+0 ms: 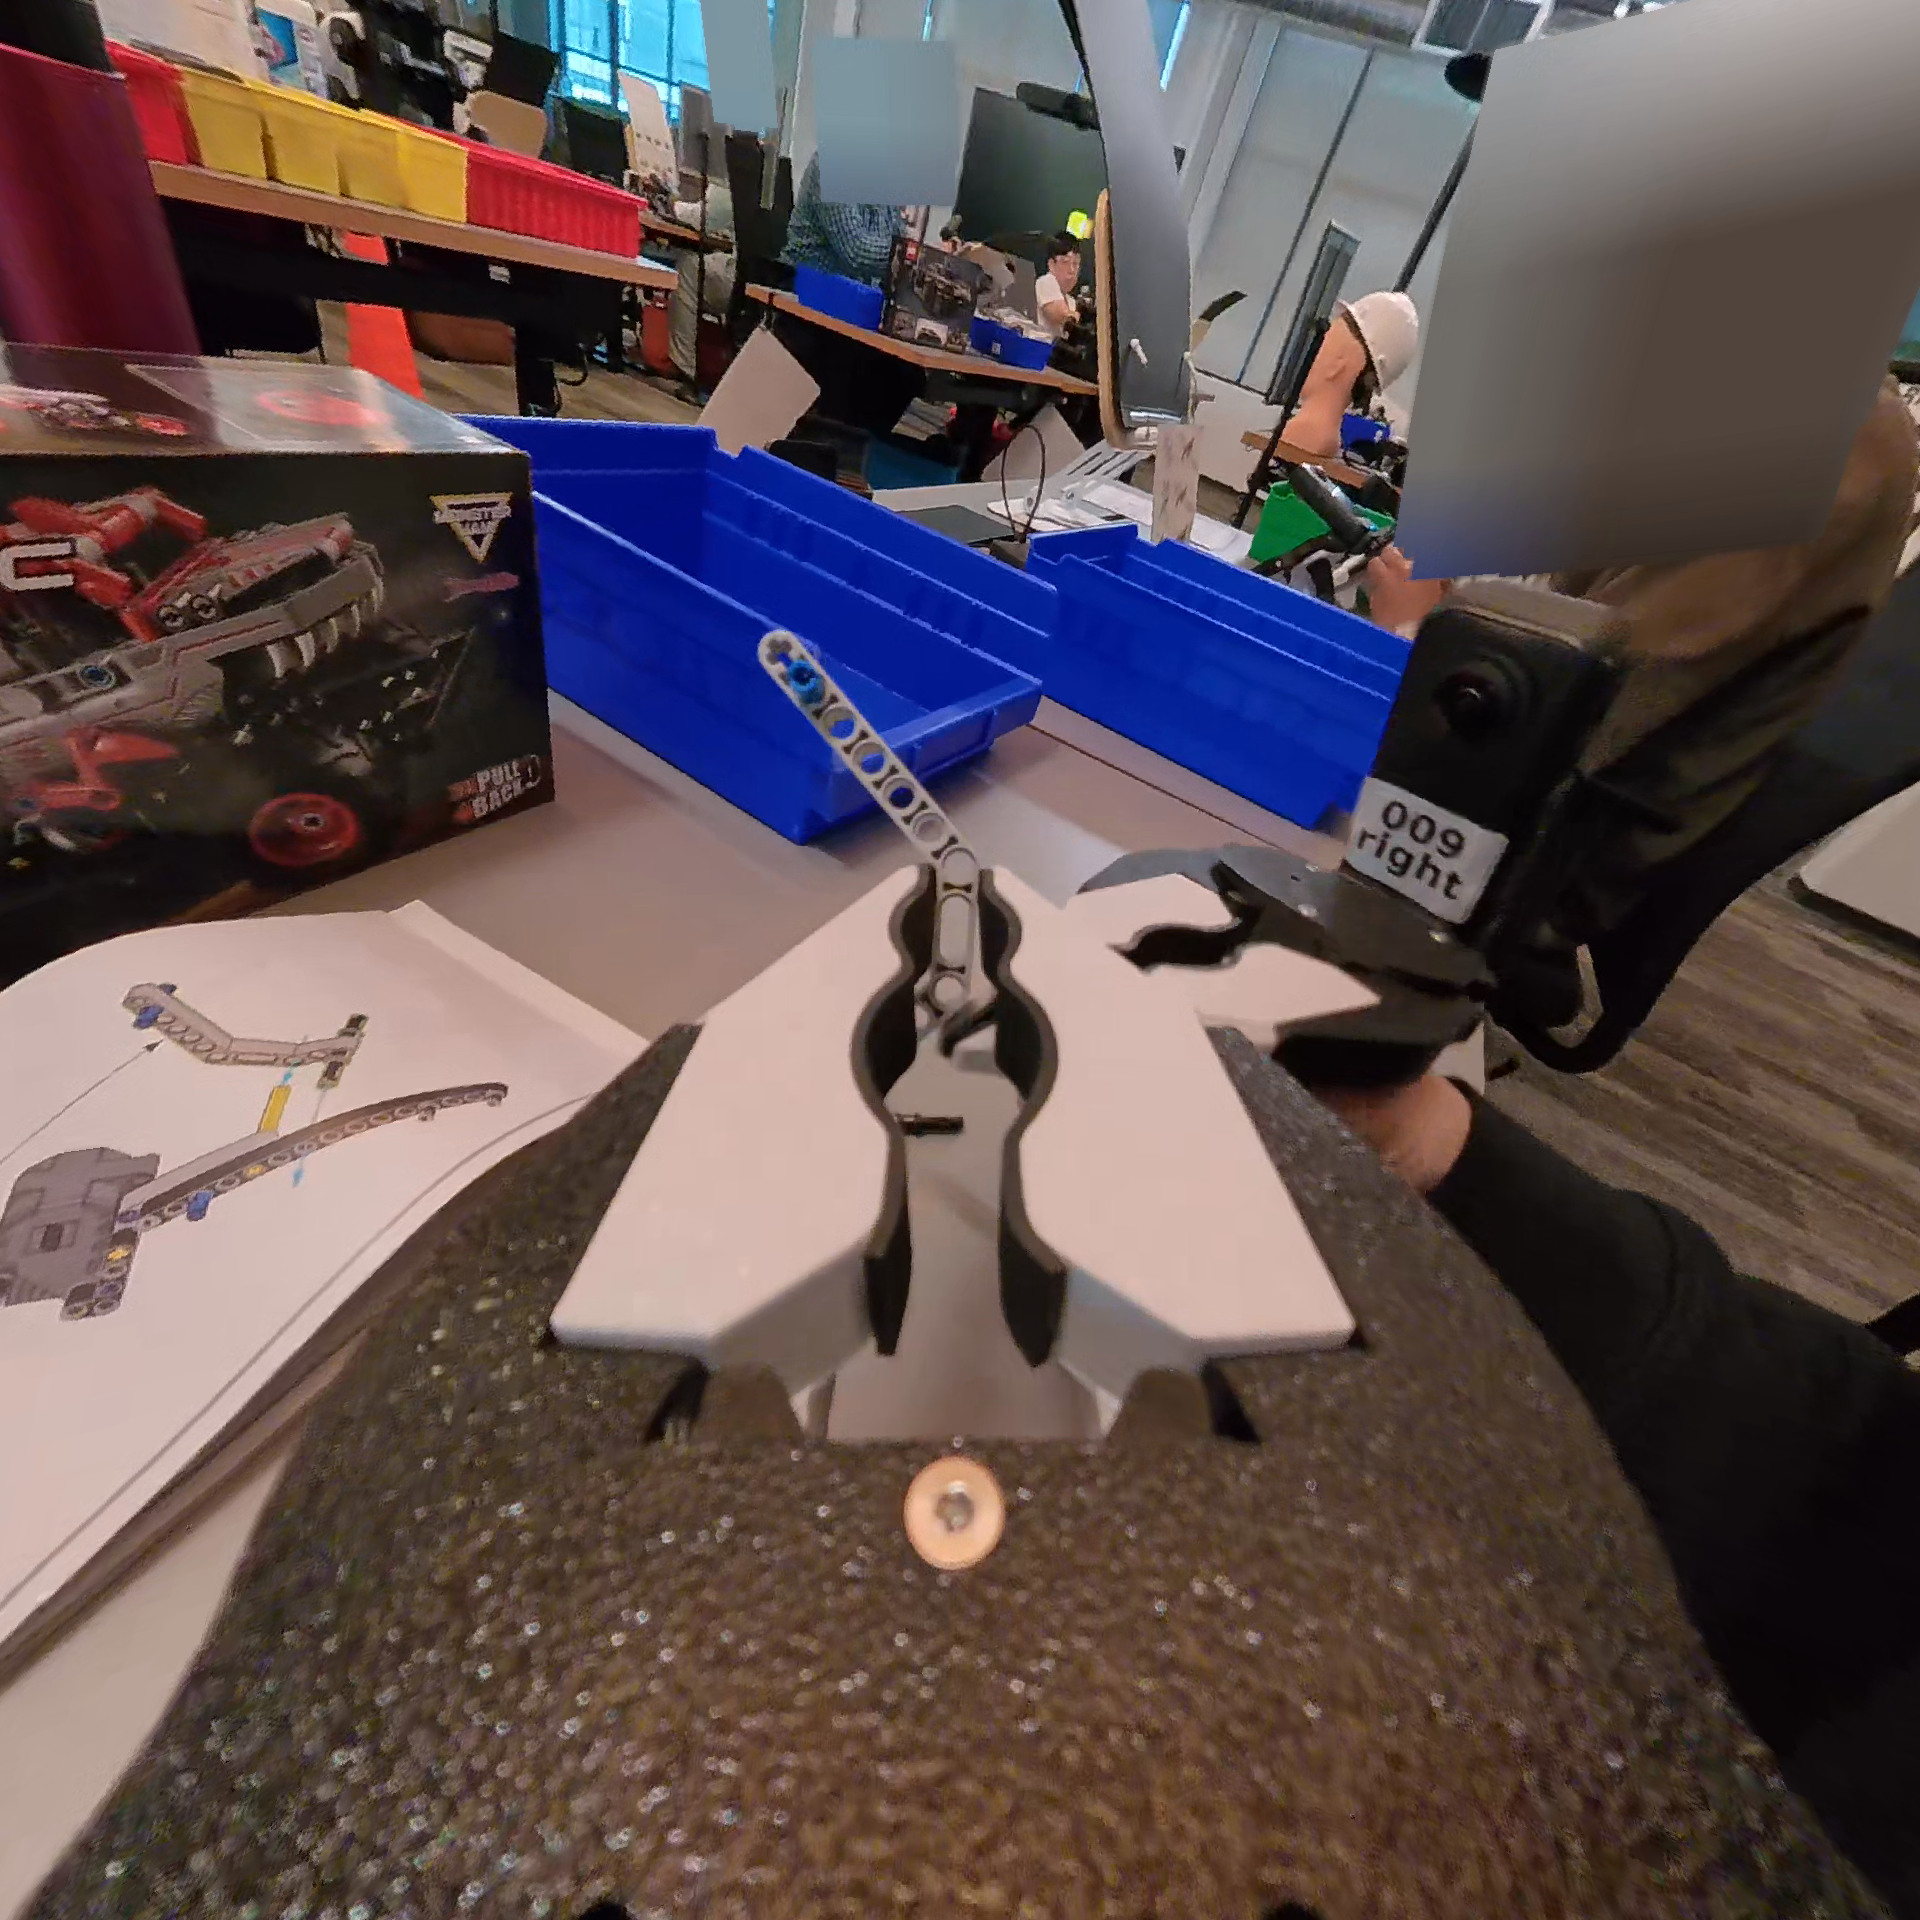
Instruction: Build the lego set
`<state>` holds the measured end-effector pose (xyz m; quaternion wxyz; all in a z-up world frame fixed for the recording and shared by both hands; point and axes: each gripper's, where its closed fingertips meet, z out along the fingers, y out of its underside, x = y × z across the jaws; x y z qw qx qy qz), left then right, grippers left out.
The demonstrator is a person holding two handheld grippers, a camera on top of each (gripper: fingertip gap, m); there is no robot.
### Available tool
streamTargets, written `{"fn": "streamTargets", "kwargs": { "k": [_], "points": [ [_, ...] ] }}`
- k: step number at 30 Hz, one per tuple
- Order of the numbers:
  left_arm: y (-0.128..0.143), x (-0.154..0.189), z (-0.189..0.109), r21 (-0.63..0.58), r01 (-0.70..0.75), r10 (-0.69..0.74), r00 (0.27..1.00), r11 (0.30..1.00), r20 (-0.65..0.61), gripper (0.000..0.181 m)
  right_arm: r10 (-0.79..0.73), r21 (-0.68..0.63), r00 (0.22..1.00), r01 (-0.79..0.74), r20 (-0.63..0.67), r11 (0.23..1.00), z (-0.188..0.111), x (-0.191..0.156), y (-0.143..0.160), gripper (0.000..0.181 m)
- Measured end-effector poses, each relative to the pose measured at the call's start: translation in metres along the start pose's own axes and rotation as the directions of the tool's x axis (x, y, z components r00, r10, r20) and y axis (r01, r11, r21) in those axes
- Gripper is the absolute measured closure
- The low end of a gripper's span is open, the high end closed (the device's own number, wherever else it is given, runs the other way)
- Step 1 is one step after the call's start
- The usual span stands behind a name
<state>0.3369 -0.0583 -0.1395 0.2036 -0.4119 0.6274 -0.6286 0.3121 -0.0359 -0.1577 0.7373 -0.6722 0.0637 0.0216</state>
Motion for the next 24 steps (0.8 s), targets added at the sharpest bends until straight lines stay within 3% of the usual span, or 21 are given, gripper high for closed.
{"fn": "streamTargets", "kwargs": {
  "k": [6, 11, 13, 15, 20, 24],
  "points": [
    [0.002, 0.016, 0.002, -0.019, -0.018, 0.015, 0.992, 1.000, -0.129, 0.169, 0.231, 0.089, 0.943, -0.258, 0.238, 0.962, -0.012, -0.020, -0.020, 0.181],
    [0.008, 0.020, 0.004, -0.072, 0.065, -0.078, 0.978, 0.995, -0.195, 0.175, 0.236, 0.073, 0.931, -0.265, 0.277, 0.961, -0.015, -0.025, -0.020, 0.181],
    [0.011, 0.015, 0.004, -0.075, 0.009, -0.021, 0.987, 0.997, -0.160, 0.176, 0.220, 0.001, 0.961, -0.224, 0.169, 0.975, -0.014, -0.012, -0.006, 0.181],
    [0.014, 0.009, 0.002, -0.102, -0.064, 0.051, 0.990, 0.993, -0.130, 0.176, 0.217, -0.049, 0.961, -0.211, 0.172, 0.976, -0.019, -0.014, 0.000, 0.181],
    [0.012, 0.006, -0.011, -0.116, -0.409, 0.390, 0.907, 0.905, -0.157, 0.176, 0.334, 0.135, 0.940, -0.342, 0.075, 0.930, -0.038, 0.017, -0.024, 0.174],
    [0.004, -0.003, -0.014, -0.139, -0.543, 0.543, 0.839, 0.828, -0.040, 0.176, 0.463, 0.099, 0.882, -0.471, 0.091, 0.877, -0.029, 0.019, -0.014, 0.159]
  ]
}}
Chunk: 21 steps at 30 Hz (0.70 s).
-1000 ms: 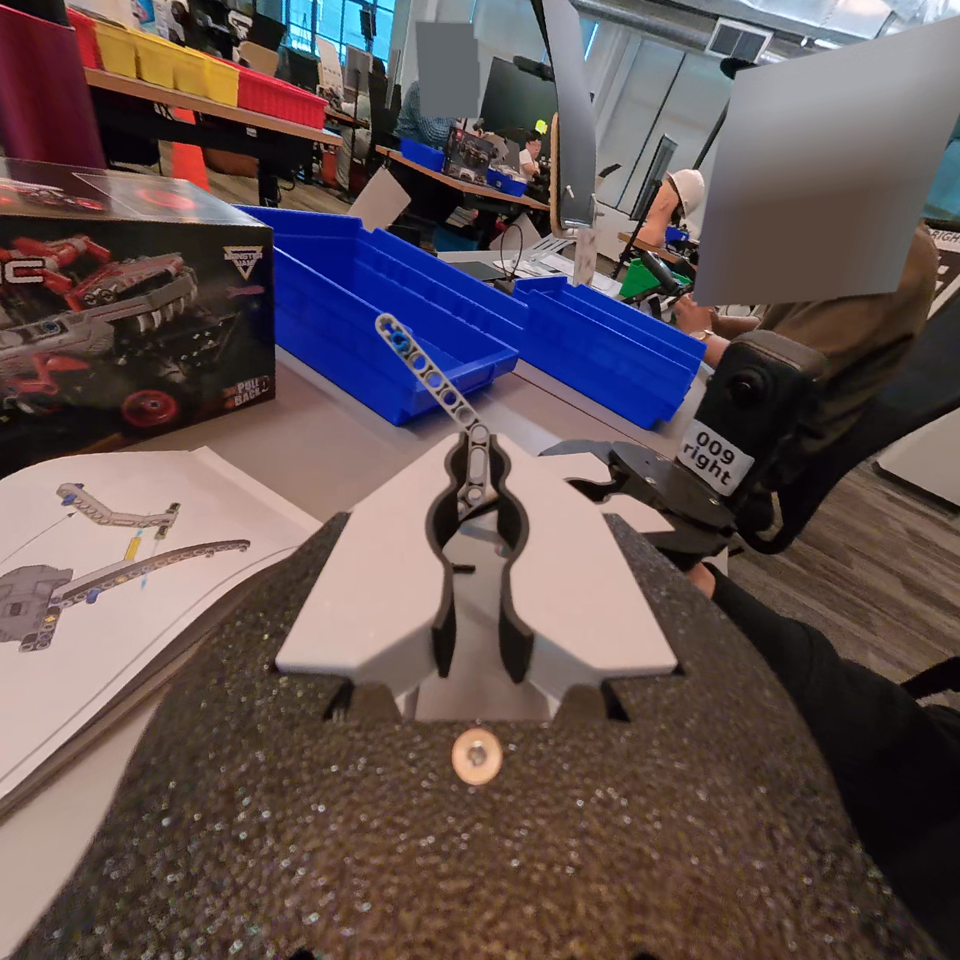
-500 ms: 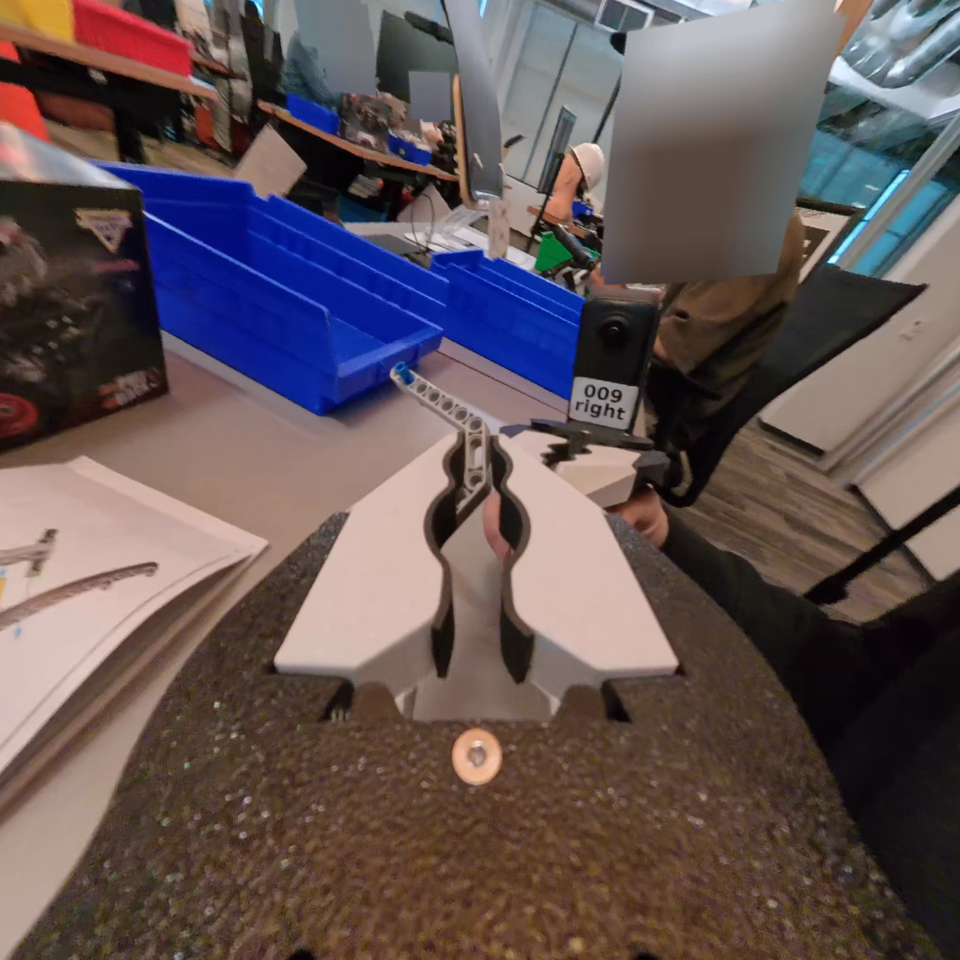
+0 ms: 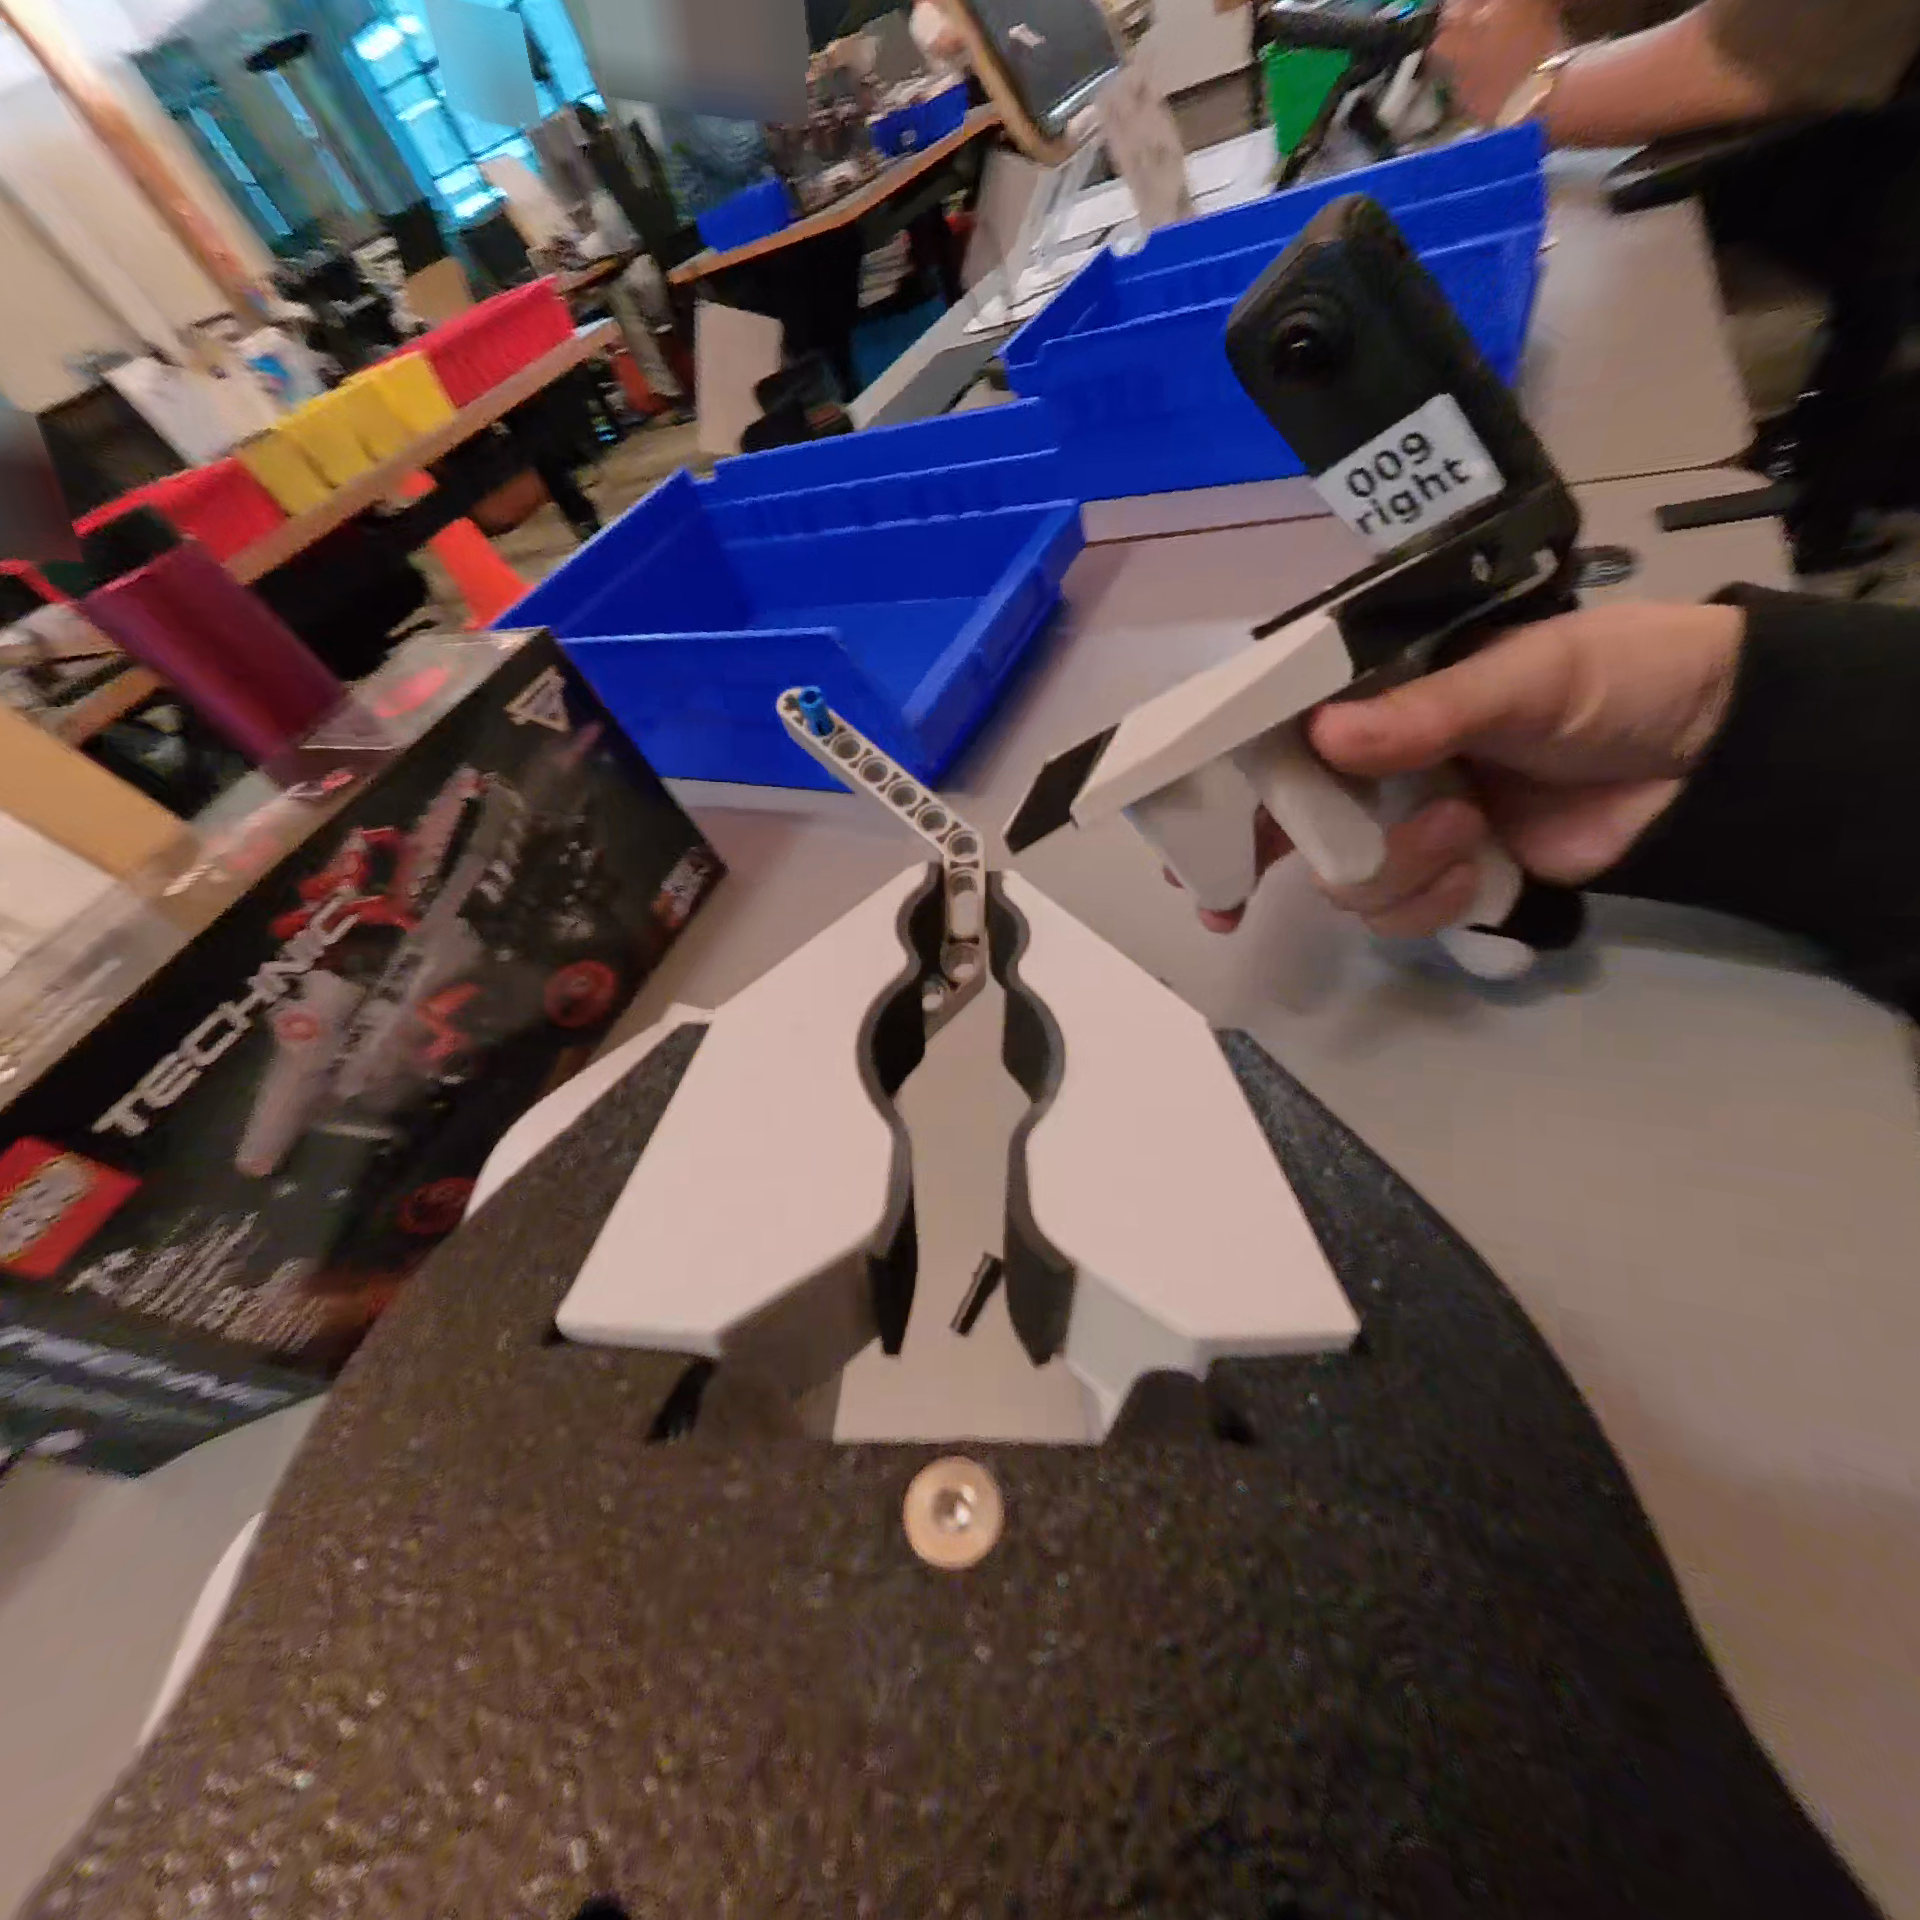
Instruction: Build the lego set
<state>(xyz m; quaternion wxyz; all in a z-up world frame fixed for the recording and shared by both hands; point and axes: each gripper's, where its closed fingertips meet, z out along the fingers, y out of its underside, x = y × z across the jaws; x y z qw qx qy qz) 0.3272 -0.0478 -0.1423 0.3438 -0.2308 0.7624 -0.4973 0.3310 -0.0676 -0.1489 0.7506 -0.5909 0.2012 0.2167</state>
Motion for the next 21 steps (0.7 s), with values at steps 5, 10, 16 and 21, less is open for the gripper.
{"fn": "streamTargets", "kwargs": {
  "k": [5, 10, 16, 21],
  "points": [
    [0.001, -0.002, 0.005, -0.030, -0.122, 0.126, 0.978, 0.992, 0.164, 0.176, 0.048, 0.068, 0.999, -0.049, 0.023, 0.996, 0.023, -0.009, -0.003, 0.173],
    [-0.002, -0.001, 0.002, -0.032, -0.188, 0.191, 0.961, 0.982, 0.201, 0.176, 0.032, 0.095, 0.998, -0.037, 0.049, 0.995, 0.023, -0.011, -0.004, 0.172],
    [-0.030, 0.023, -0.003, 0.228, 0.316, -0.281, 0.944, 0.921, -0.174, 0.176, 0.064, 0.229, 0.968, -0.122, 0.244, 0.966, 0.009, -0.031, -0.026, 0.164],
    [-0.040, 0.033, -0.008, 0.242, 0.577, -0.450, 0.787, 0.780, -0.422, 0.176, 0.027, 0.265, 0.938, -0.125, 0.347, 0.956, 0.006, -0.049, -0.031, 0.181]
  ]
}}
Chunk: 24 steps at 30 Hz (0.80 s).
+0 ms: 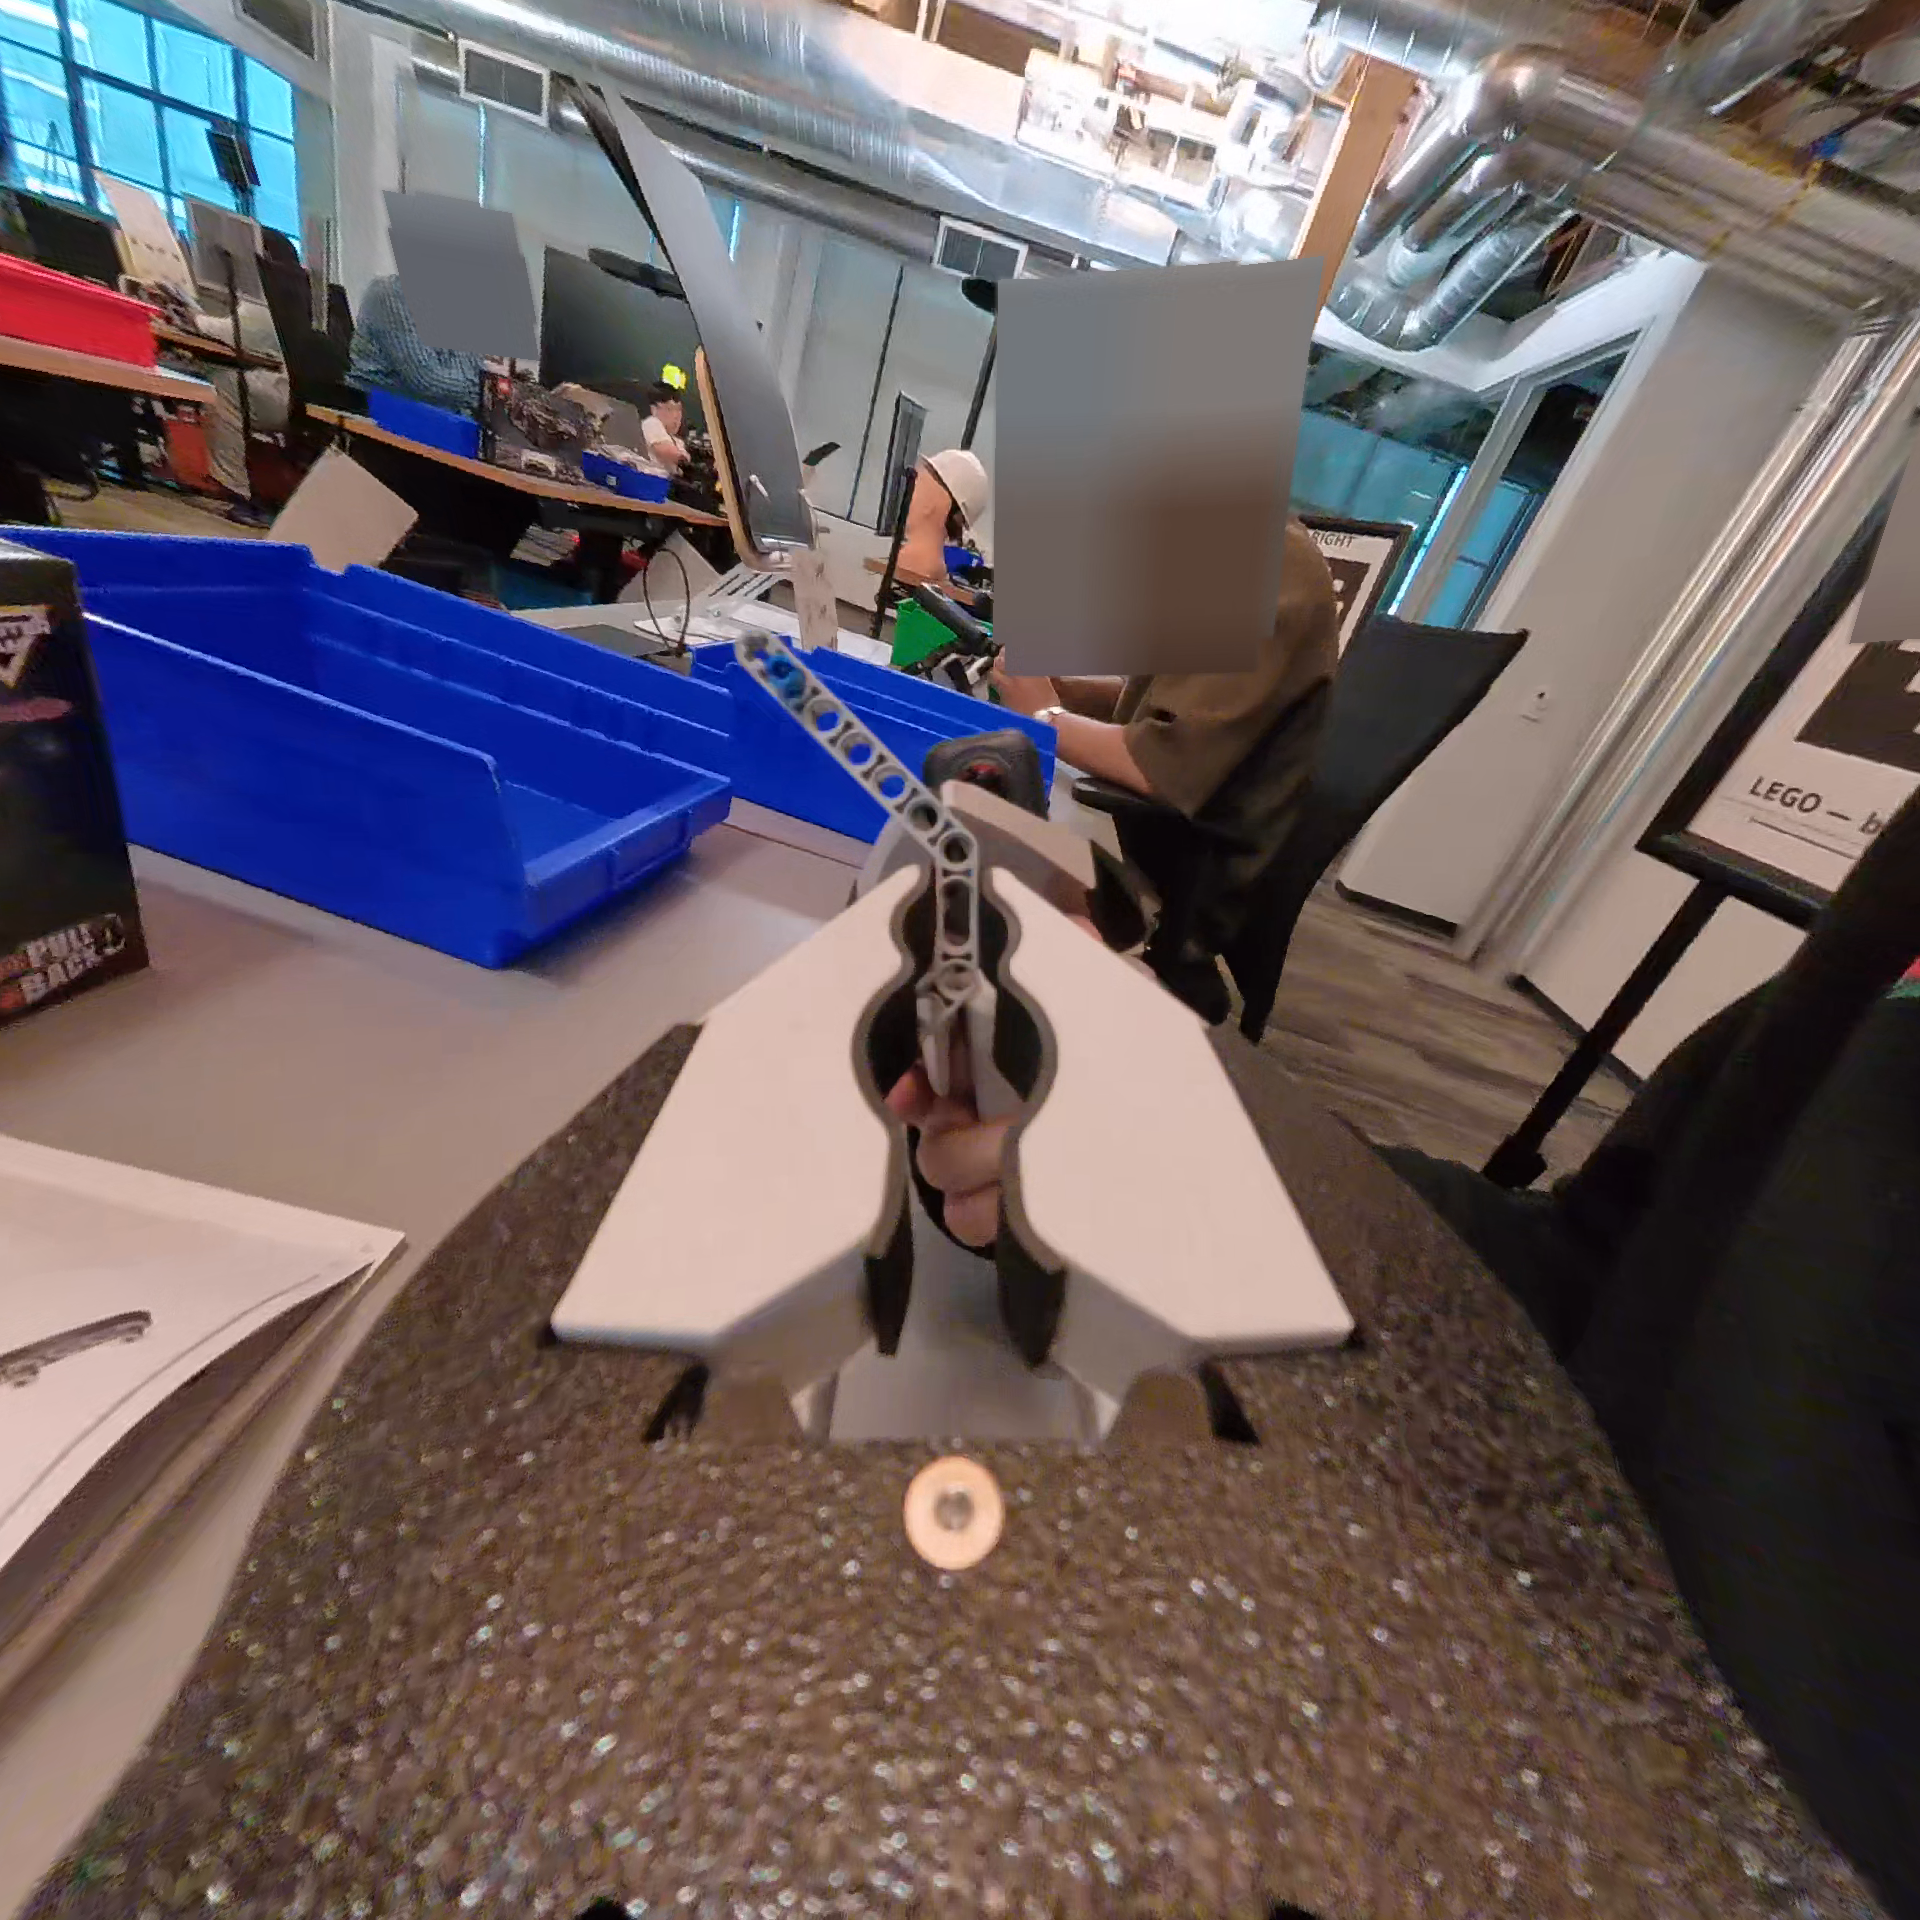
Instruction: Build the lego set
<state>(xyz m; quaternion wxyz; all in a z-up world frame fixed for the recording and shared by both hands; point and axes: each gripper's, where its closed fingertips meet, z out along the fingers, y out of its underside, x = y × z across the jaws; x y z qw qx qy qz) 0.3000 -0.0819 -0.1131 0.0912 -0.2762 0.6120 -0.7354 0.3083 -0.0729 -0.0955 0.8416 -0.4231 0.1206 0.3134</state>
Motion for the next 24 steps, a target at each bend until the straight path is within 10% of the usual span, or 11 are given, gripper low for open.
{"fn": "streamTargets", "kwargs": {
  "k": [13, 24],
  "points": [
    [0.008, 0.019, -0.002, -0.085, 0.030, -0.044, 0.984, 0.996, -0.173, 0.177, 0.082, -0.093, 0.995, -0.086, -0.050, 0.992, -0.011, 0.011, 0.013, 0.149],
    [0.017, 0.034, -0.006, -0.169, 0.092, -0.141, 0.941, 0.981, -0.308, 0.176, 0.107, -0.122, 0.985, -0.091, 0.134, 0.988, 0.003, -0.020, 0.021, 0.168]
  ]
}}
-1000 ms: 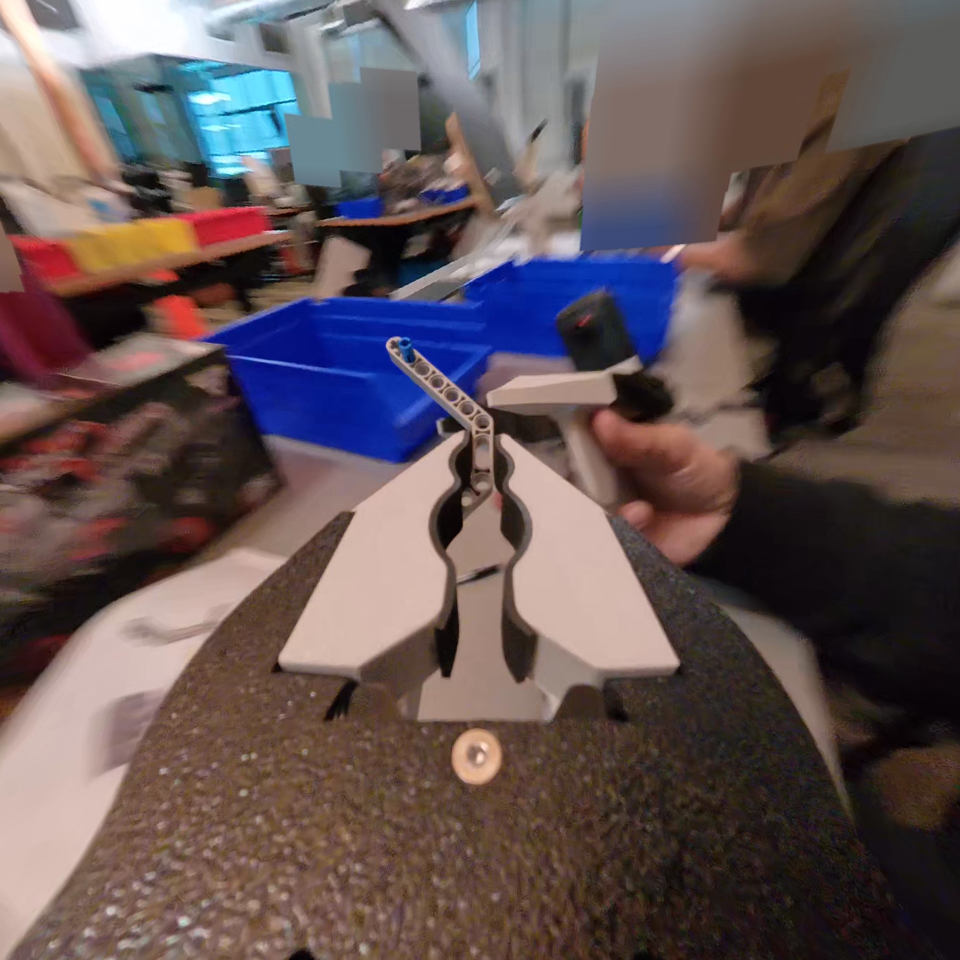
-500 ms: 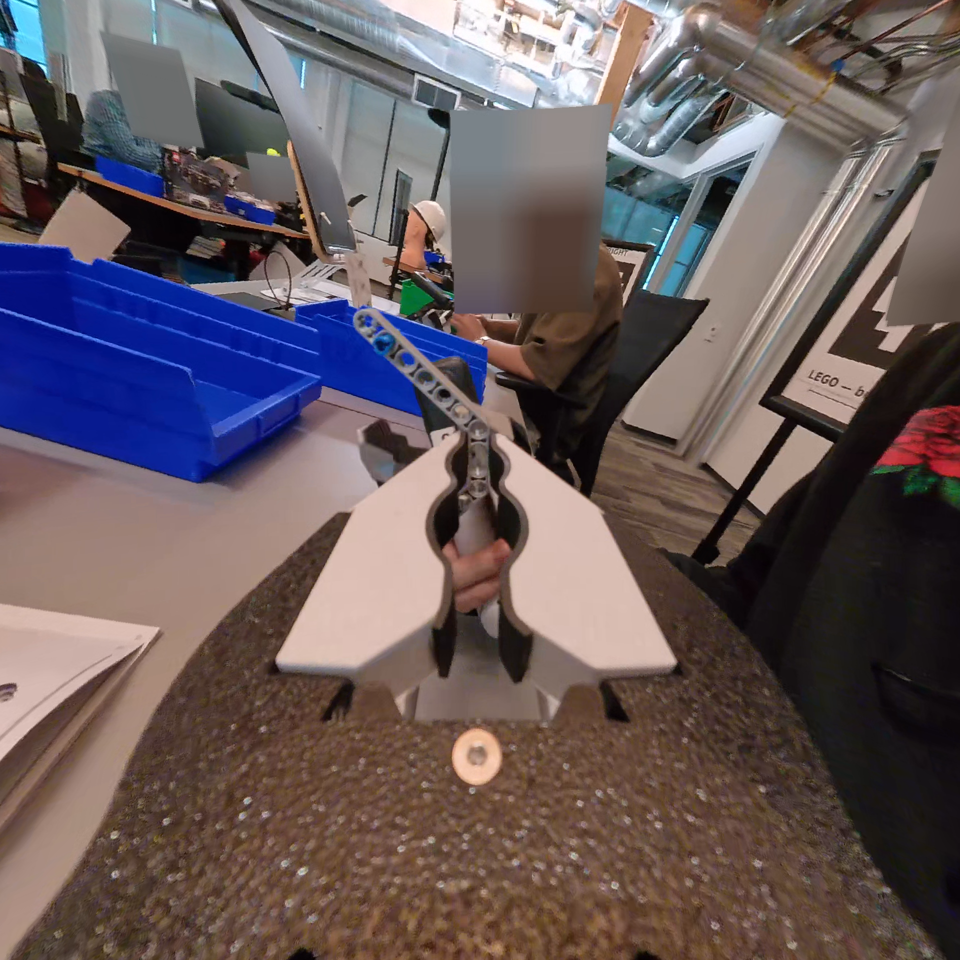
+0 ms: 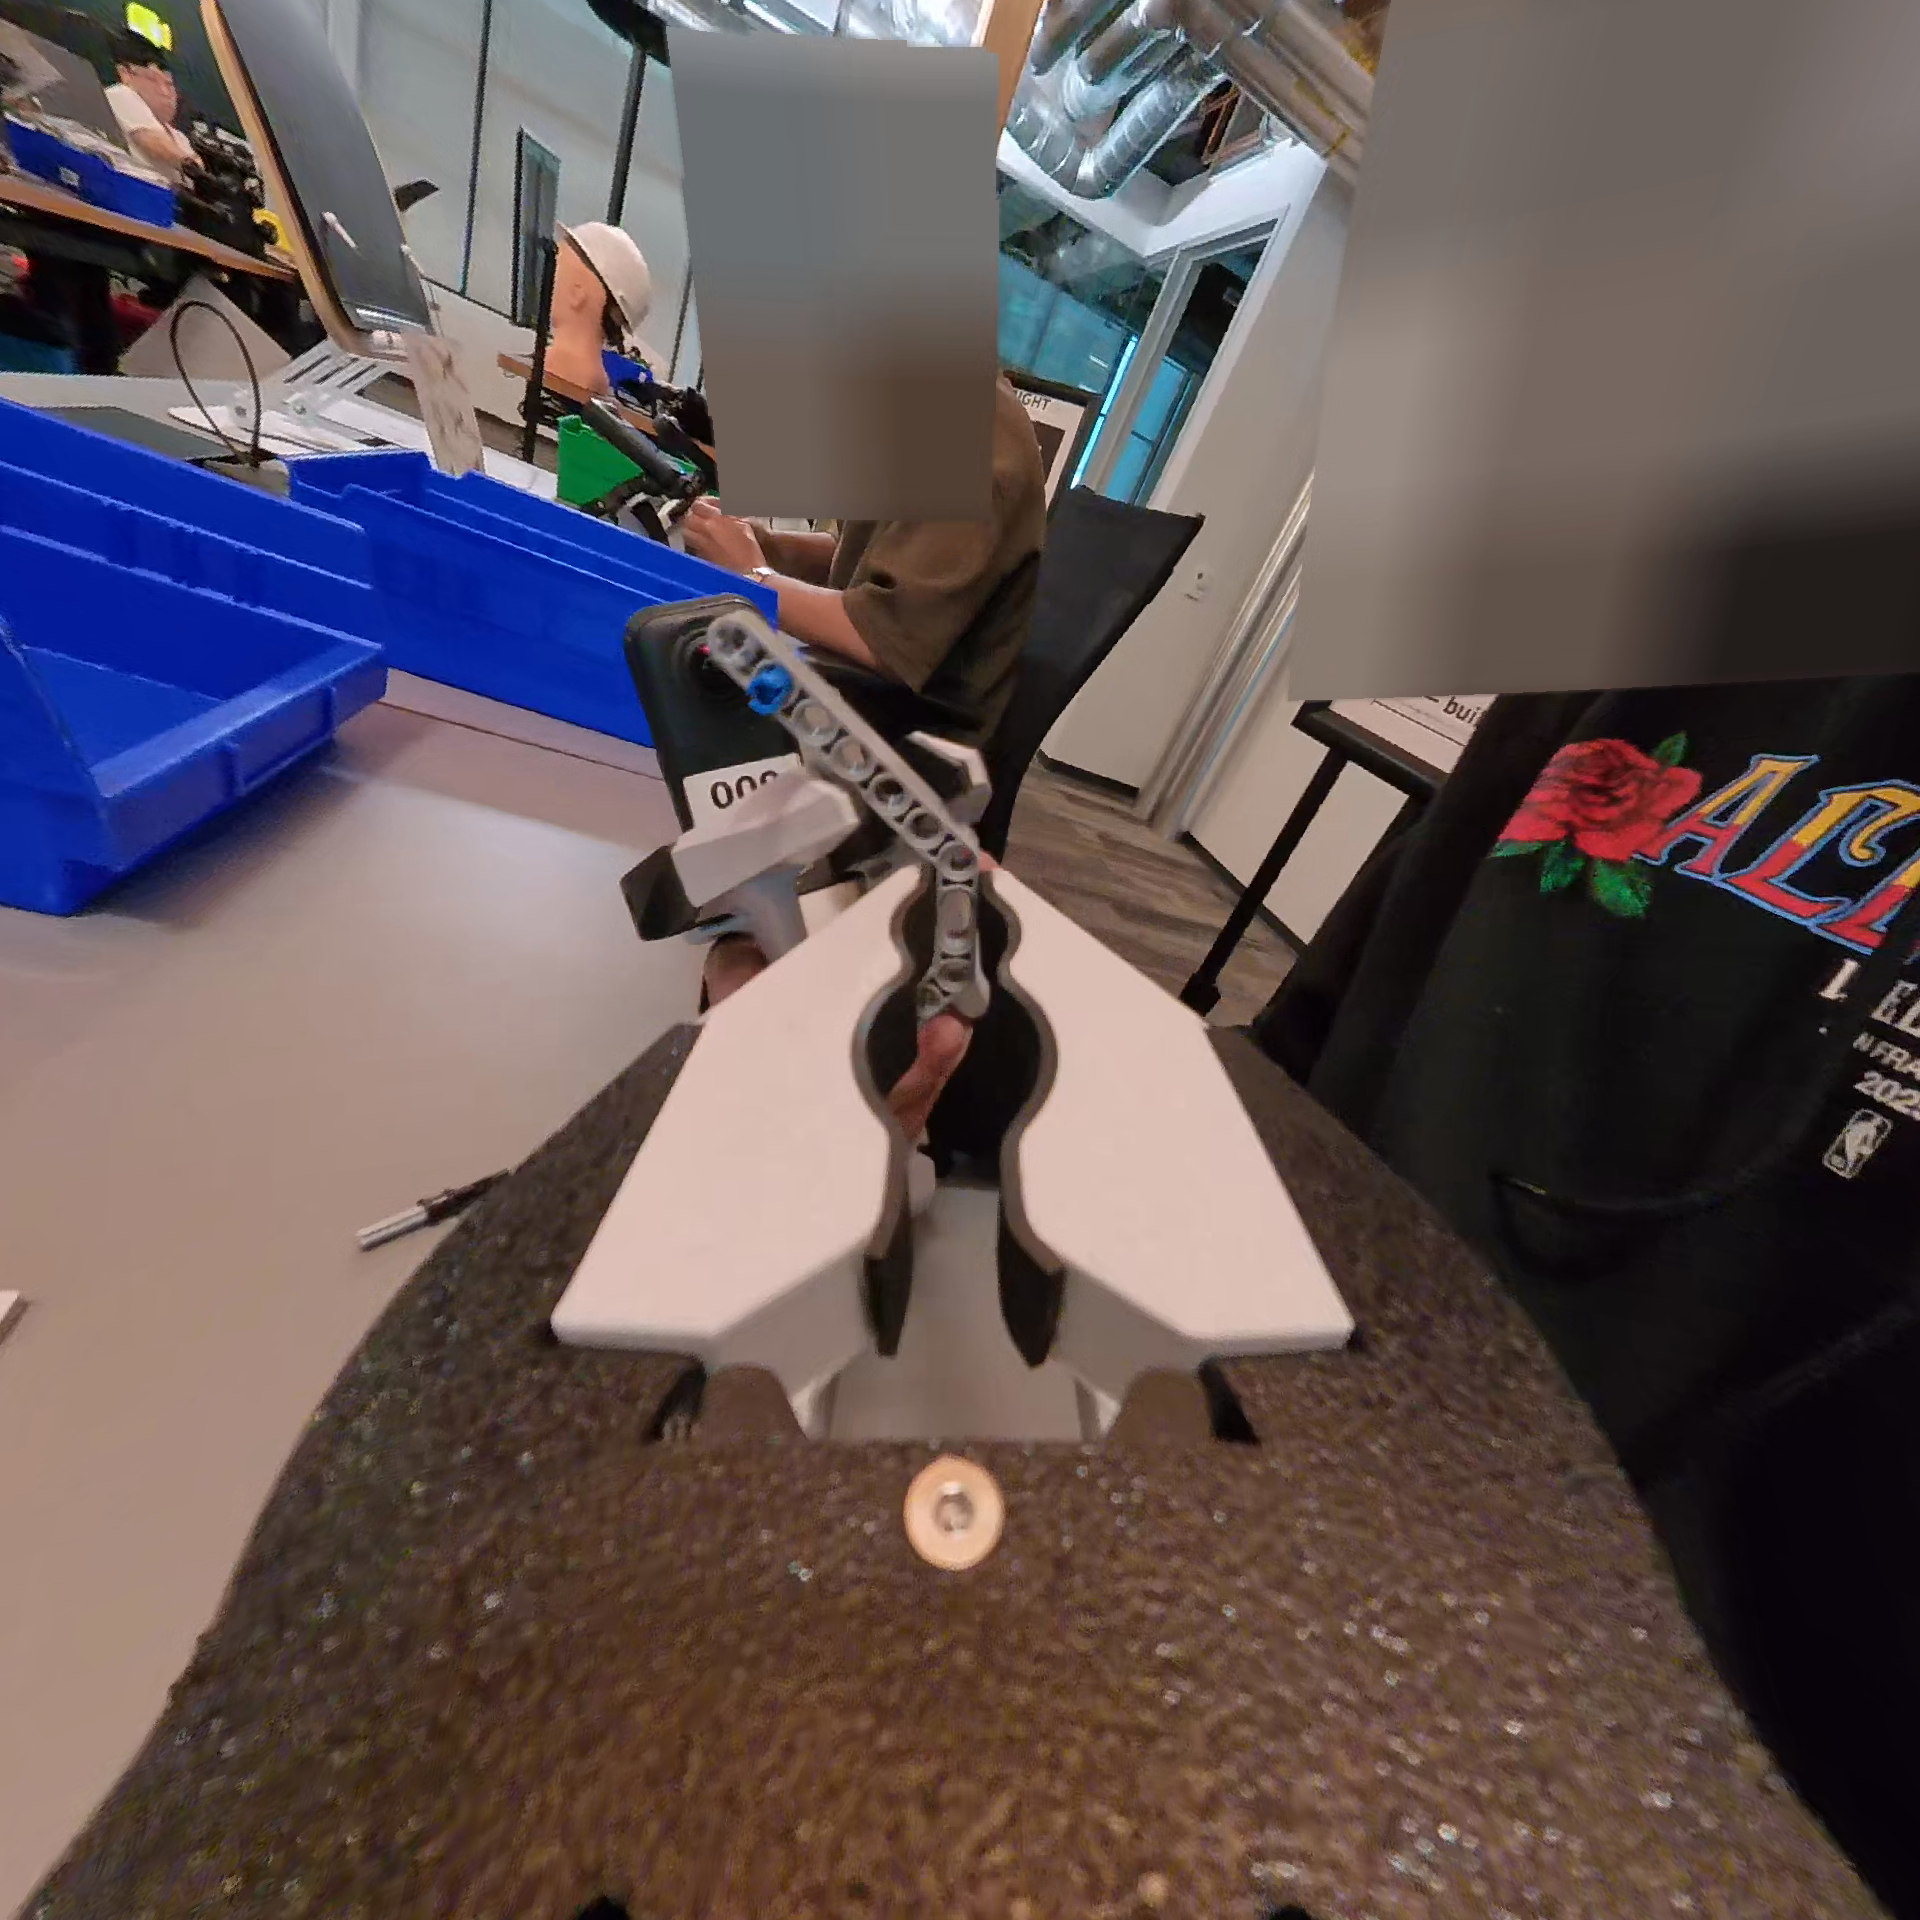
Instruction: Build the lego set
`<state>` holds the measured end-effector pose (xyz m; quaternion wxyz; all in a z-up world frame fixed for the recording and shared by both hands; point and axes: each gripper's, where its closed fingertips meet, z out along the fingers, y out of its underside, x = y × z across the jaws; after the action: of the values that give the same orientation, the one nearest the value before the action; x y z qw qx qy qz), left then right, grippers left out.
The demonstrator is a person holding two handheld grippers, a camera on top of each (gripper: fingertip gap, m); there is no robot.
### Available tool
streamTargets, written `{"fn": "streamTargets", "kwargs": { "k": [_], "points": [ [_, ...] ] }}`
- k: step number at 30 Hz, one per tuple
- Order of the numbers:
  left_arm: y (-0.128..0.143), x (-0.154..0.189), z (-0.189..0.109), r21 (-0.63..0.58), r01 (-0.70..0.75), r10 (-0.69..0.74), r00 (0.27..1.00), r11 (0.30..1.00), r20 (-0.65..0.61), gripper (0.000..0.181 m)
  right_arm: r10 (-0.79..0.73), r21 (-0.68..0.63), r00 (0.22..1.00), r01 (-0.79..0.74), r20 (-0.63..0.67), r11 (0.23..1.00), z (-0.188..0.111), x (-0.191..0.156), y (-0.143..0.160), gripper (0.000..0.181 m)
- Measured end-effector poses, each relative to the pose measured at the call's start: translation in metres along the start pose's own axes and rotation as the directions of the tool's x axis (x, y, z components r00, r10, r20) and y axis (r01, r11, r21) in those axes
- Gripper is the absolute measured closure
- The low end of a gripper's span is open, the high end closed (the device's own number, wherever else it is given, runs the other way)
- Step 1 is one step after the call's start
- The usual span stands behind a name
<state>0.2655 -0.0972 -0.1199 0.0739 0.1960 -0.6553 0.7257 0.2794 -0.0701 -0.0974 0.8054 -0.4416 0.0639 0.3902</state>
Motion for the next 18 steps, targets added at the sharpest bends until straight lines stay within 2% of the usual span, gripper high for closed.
{"fn": "streamTargets", "kwargs": {
  "k": [3, 6, 8, 10, 12, 15, 18],
  "points": [
    [-0.001, -0.009, -0.002, 0.000, -0.020, 0.020, 0.998, 1.000, 0.067, 0.174, -0.044, 0.009, 0.998, 0.045, -0.035, 0.999, 0.000, 0.004, -0.004, 0.171],
    [0.000, -0.034, -0.010, -0.053, -0.088, 0.099, 0.960, 0.995, 0.261, 0.167, -0.131, -0.001, 0.979, 0.132, -0.155, 0.991, -0.005, 0.016, -0.011, 0.175],
    [0.002, -0.051, -0.017, -0.131, -0.150, 0.190, 0.901, 0.980, 0.391, 0.160, -0.217, -0.089, 0.929, 0.199, -0.301, 0.976, -0.009, 0.034, -0.009, 0.176],
    [0.004, -0.058, -0.020, -0.217, -0.215, 0.293, 0.842, 0.952, 0.452, 0.156, -0.313, -0.209, 0.853, 0.245, -0.418, 0.947, -0.012, 0.049, -0.003, 0.175],
    [0.005, -0.064, -0.021, -0.300, -0.260, 0.384, 0.773, 0.918, 0.505, 0.154, -0.347, -0.273, 0.791, 0.235, -0.503, 0.933, -0.013, 0.061, 0.000, 0.175],
    [0.009, -0.075, -0.028, -0.417, -0.268, 0.477, 0.681, 0.869, 0.556, 0.173, -0.381, -0.323, 0.750, 0.233, -0.540, 0.917, -0.011, 0.066, 0.003, 0.176],
    [0.007, -0.076, -0.030, -0.383, -0.232, 0.428, 0.693, 0.894, 0.580, 0.174, -0.412, -0.348, 0.730, 0.251, -0.545, 0.903, -0.011, 0.067, 0.003, 0.177]
  ]
}}
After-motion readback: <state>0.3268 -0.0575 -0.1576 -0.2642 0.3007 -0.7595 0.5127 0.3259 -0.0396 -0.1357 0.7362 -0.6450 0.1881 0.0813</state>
